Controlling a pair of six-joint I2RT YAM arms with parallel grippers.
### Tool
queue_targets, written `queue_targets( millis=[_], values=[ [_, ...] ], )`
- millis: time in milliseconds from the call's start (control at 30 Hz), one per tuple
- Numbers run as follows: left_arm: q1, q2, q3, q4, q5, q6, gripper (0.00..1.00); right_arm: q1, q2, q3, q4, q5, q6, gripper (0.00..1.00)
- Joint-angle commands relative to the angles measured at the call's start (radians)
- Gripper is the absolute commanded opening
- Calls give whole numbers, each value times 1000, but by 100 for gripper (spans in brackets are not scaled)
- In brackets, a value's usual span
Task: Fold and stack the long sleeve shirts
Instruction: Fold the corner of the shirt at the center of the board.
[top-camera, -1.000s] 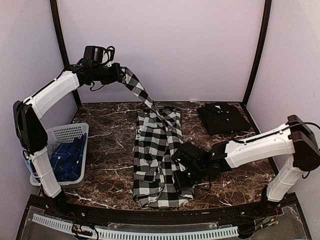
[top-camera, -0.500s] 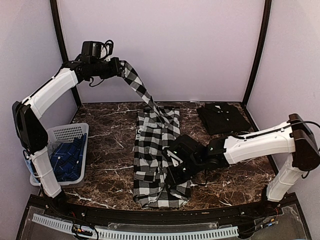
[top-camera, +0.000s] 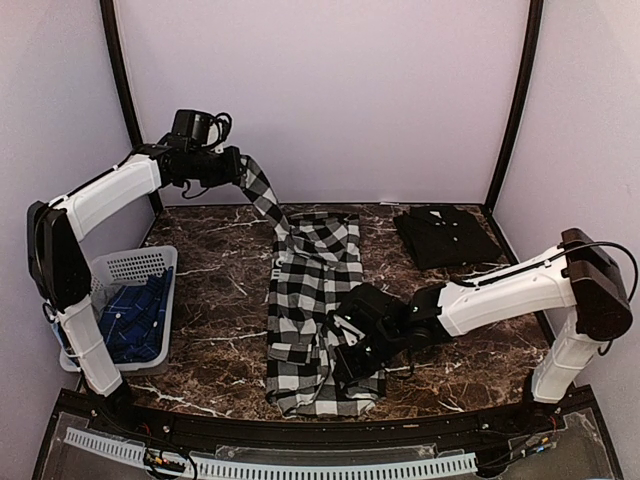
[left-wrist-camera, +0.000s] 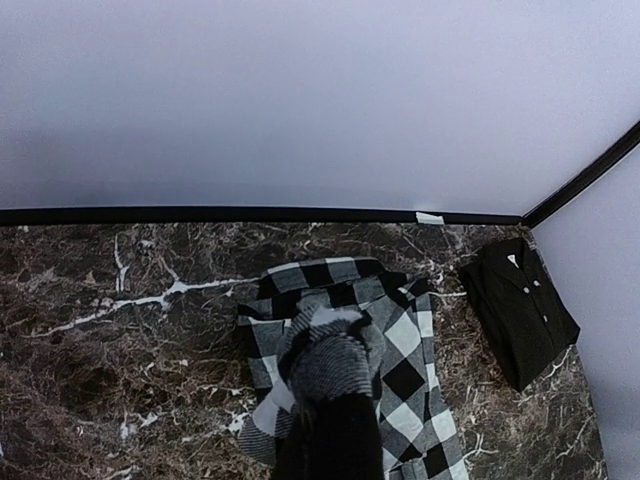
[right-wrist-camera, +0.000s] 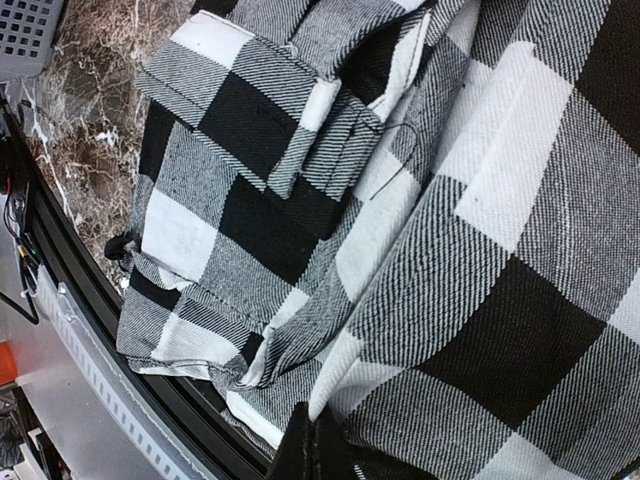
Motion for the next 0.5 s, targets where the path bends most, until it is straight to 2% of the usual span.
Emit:
queue_targets(
  millis=[0,400,467],
  values=[
    [5,-89,-66,17,-44,-6,0,12,6,-6,39,-19,0,0],
    [4,-173,-179,57,-47,-20,0,13,11,-17,40,-23,1,0],
    [4,-172,-197,57,-36,-25,0,13,0,-11,27,-14,0,9]
  ],
)
